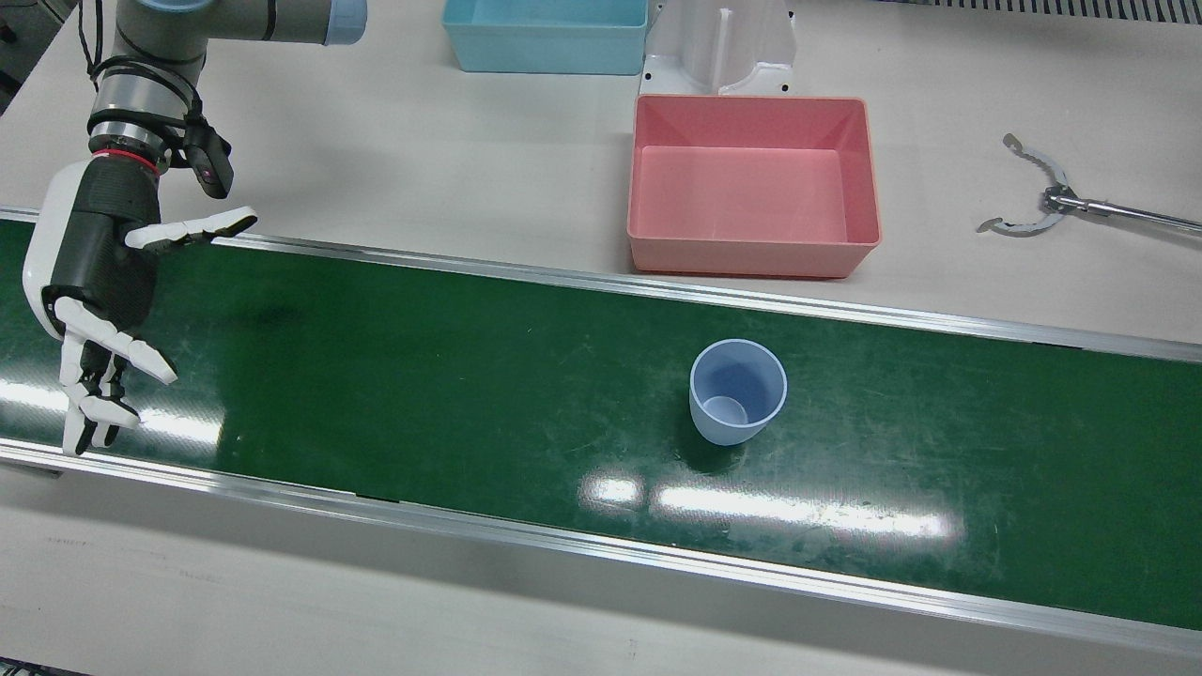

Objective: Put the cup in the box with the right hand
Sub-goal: 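Move the open right hand along the belt toward the blue cup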

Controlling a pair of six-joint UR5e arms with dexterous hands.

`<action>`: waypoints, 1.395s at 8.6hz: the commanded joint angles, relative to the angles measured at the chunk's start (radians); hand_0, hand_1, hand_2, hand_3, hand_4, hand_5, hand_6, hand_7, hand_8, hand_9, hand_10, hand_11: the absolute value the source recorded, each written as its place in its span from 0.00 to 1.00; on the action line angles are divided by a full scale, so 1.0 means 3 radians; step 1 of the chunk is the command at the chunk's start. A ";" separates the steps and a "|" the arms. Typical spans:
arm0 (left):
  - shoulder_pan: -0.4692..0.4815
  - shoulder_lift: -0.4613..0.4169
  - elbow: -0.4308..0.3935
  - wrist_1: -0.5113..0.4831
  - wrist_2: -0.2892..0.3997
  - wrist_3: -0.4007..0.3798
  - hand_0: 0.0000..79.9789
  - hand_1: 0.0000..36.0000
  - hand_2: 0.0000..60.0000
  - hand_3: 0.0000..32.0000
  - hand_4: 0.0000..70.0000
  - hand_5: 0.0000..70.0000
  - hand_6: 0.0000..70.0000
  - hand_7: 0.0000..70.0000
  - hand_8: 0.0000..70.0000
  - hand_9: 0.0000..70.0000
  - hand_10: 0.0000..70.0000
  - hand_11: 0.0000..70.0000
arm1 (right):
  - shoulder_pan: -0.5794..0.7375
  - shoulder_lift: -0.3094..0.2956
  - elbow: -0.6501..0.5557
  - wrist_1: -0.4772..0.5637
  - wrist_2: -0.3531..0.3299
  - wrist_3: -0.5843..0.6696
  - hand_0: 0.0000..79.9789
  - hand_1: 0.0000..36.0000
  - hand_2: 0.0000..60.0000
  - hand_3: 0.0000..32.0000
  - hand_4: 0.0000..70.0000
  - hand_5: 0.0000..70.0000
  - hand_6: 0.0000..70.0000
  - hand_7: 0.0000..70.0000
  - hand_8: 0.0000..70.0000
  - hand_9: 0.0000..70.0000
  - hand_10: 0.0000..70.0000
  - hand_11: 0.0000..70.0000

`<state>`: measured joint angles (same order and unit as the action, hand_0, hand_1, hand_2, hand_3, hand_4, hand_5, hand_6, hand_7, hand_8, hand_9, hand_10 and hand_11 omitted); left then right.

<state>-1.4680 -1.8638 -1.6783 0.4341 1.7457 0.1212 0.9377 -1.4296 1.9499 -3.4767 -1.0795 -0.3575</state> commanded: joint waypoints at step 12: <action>0.0000 0.0000 0.0000 0.0000 0.0000 0.0000 0.00 0.00 0.00 0.00 0.00 0.00 0.00 0.00 0.00 0.00 0.00 0.00 | -0.0007 -0.0005 0.0000 -0.0003 0.0009 0.0061 0.62 0.24 0.00 0.00 0.04 0.06 0.19 0.90 0.02 0.17 0.07 0.12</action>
<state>-1.4680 -1.8638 -1.6785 0.4341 1.7457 0.1212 0.9378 -1.4312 1.9511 -3.4775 -1.0769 -0.3390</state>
